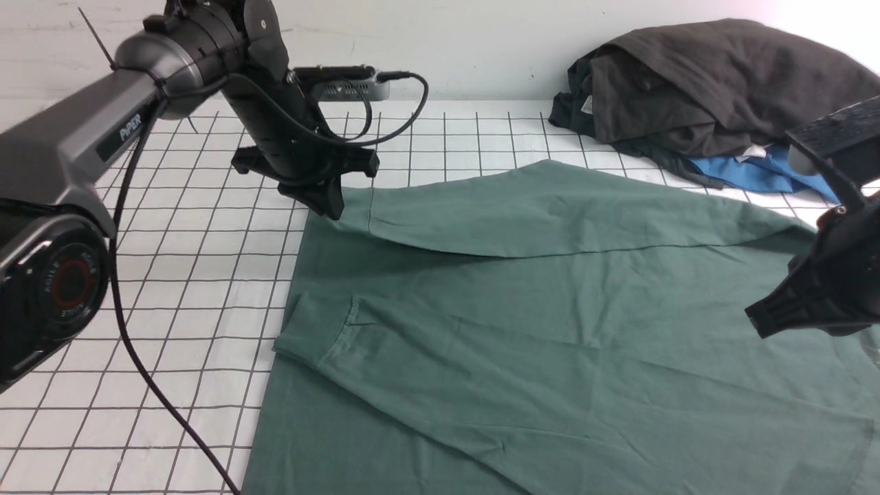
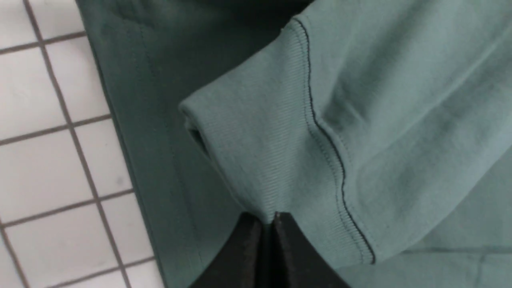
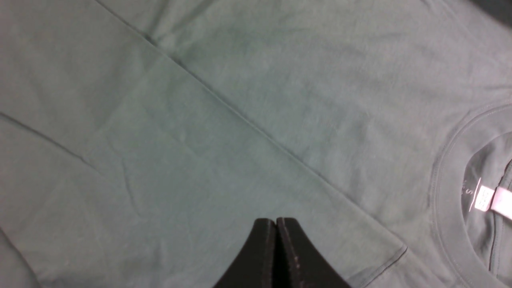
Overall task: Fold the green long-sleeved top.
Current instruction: Use the left arm to drag and drop the cuff onto the cuff closest to the left arm, then use both arms simultaneously to clamp the lower edge of the clothing fabric
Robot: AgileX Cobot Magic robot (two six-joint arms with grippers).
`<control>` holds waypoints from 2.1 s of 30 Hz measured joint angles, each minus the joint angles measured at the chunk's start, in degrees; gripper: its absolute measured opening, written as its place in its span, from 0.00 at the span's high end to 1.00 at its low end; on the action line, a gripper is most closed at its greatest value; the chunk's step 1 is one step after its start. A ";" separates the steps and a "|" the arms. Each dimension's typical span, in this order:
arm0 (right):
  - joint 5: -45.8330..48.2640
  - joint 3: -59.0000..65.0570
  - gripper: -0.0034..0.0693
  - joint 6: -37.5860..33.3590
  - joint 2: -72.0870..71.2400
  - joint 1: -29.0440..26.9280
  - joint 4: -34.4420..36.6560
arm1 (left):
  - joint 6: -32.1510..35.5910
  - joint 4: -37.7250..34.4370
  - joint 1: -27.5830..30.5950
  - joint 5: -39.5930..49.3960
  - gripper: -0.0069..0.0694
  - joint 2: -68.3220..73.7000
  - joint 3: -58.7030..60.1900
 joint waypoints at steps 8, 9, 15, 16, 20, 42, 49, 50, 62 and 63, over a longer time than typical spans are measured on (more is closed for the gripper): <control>1.54 0.00 0.97 -3.15 0.00 0.00 3.78 | 1.07 3.83 -6.00 0.54 0.91 -15.61 17.76; 1.60 0.00 0.97 -3.83 0.00 0.00 4.77 | 0.75 4.28 -6.50 0.35 0.91 -17.42 21.81; 1.85 0.00 0.97 -7.38 -0.94 0.00 10.33 | -0.89 5.29 -6.93 -5.75 0.91 -24.06 39.41; 1.91 0.00 0.97 -8.06 -1.27 0.00 11.15 | -0.89 5.29 -6.93 -6.52 0.91 -24.77 41.70; 2.12 0.00 0.97 -9.76 -1.70 0.02 13.84 | -0.71 5.35 -7.53 -9.61 0.89 -25.44 47.67; 8.53 0.00 0.97 -6.09 -10.80 13.76 10.51 | 10.45 5.82 -15.26 -4.95 0.27 -52.34 61.83; 9.44 0.00 0.97 -3.73 -18.69 13.76 2.80 | 21.04 5.89 -22.80 -6.10 0.27 -62.06 79.75; 9.51 0.00 0.97 -3.46 -18.71 13.76 2.76 | 22.77 5.89 -23.99 -7.01 0.27 -61.98 82.26; 9.51 0.00 0.97 -4.22 -18.32 17.38 4.74 | 31.18 8.33 -30.31 -20.05 0.27 -48.59 87.98; 9.51 0.00 0.97 -4.22 -18.32 17.69 4.74 | 31.18 9.46 -30.38 -20.99 0.27 -47.45 87.98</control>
